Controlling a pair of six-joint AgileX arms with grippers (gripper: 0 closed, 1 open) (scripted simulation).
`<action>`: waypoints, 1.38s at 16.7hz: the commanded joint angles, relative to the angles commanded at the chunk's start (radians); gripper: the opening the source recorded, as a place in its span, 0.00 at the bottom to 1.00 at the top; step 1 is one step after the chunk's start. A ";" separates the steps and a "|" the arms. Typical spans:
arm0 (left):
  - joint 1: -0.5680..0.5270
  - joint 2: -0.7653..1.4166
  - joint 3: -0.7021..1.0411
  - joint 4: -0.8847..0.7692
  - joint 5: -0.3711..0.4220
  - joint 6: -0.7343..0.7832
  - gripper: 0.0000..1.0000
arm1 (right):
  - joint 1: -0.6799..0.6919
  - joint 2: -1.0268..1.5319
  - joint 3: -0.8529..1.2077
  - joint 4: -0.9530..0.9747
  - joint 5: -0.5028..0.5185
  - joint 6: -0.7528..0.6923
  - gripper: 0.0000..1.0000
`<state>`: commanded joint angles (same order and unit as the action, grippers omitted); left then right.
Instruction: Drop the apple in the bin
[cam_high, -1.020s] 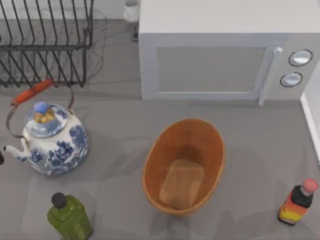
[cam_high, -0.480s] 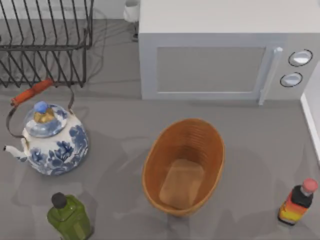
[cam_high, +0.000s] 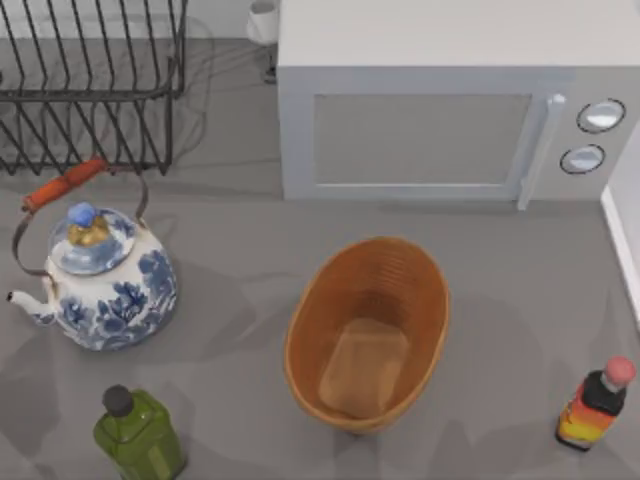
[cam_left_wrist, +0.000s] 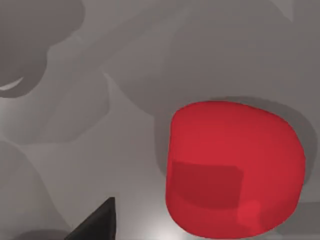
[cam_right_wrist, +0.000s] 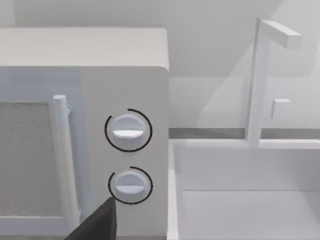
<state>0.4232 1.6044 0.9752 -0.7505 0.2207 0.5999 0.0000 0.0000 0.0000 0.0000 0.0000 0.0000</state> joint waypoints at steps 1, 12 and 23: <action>0.009 0.013 0.009 -0.017 0.000 0.010 1.00 | 0.000 0.000 0.000 0.000 0.000 0.000 1.00; -0.035 0.093 0.006 0.090 -0.005 -0.030 1.00 | 0.000 0.000 0.000 0.000 0.000 0.000 1.00; -0.038 0.197 -0.088 0.267 -0.008 -0.034 1.00 | 0.000 0.000 0.000 0.000 0.000 0.000 1.00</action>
<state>0.3847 1.8010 0.8873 -0.4838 0.2124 0.5662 0.0000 0.0000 0.0000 0.0000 0.0000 0.0000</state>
